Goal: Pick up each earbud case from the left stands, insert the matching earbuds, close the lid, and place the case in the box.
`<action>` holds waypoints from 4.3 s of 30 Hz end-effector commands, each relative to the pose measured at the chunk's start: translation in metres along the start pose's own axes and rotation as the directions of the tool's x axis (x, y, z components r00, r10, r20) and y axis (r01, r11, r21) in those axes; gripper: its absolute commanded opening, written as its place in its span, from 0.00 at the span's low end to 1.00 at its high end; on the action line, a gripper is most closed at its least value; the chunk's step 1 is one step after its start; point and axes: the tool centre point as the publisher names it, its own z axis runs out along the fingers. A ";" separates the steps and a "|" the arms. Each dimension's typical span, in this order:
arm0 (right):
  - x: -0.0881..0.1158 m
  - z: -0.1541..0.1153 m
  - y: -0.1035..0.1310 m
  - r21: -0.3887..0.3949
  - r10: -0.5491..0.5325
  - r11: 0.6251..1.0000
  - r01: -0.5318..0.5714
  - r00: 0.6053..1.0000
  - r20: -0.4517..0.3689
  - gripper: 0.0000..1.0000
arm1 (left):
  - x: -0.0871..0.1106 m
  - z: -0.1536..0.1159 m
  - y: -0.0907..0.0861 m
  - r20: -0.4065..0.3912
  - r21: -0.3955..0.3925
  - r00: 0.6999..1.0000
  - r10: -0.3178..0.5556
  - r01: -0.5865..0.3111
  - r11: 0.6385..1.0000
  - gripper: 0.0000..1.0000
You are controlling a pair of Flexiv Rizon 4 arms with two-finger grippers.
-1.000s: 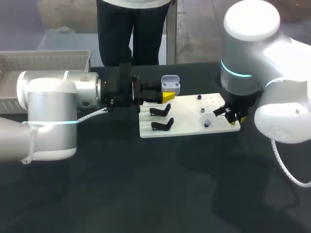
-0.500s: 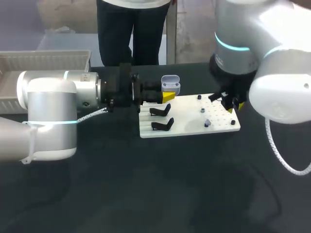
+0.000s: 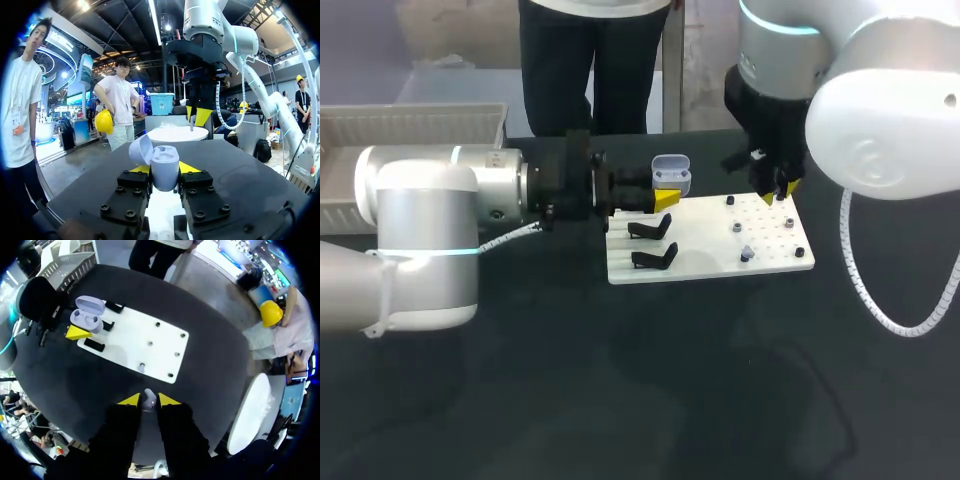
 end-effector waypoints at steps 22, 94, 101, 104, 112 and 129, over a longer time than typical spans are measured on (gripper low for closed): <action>-0.006 -0.016 0.020 -0.039 0.566 0.819 -0.573 0.817 -0.109 0.00 | 0.001 0.000 -0.002 0.005 -0.008 1.000 0.005 -0.005 1.000 0.00; -0.085 -0.037 0.075 0.083 0.824 0.567 -0.820 0.565 -0.046 0.00 | 0.001 0.000 -0.002 0.005 -0.008 1.000 0.005 -0.005 1.000 0.00; -0.090 -0.029 0.081 0.095 0.807 0.590 -0.802 0.589 -0.041 0.00 | 0.001 0.000 -0.002 0.005 -0.008 1.000 0.005 -0.005 1.000 0.00; -0.091 -0.026 0.082 0.097 0.803 0.595 -0.798 0.594 -0.045 0.00 | 0.001 0.000 -0.002 0.005 -0.008 1.000 0.005 -0.005 1.000 0.00; -0.095 -0.019 0.082 0.106 0.795 0.606 -0.789 0.604 -0.052 0.00 | 0.001 0.000 -0.002 0.005 -0.008 1.000 0.005 -0.005 1.000 0.00; -0.101 -0.007 0.083 0.114 0.787 0.616 -0.779 0.613 -0.064 0.00 | 0.001 0.000 -0.002 0.005 -0.008 1.000 0.005 -0.005 1.000 0.00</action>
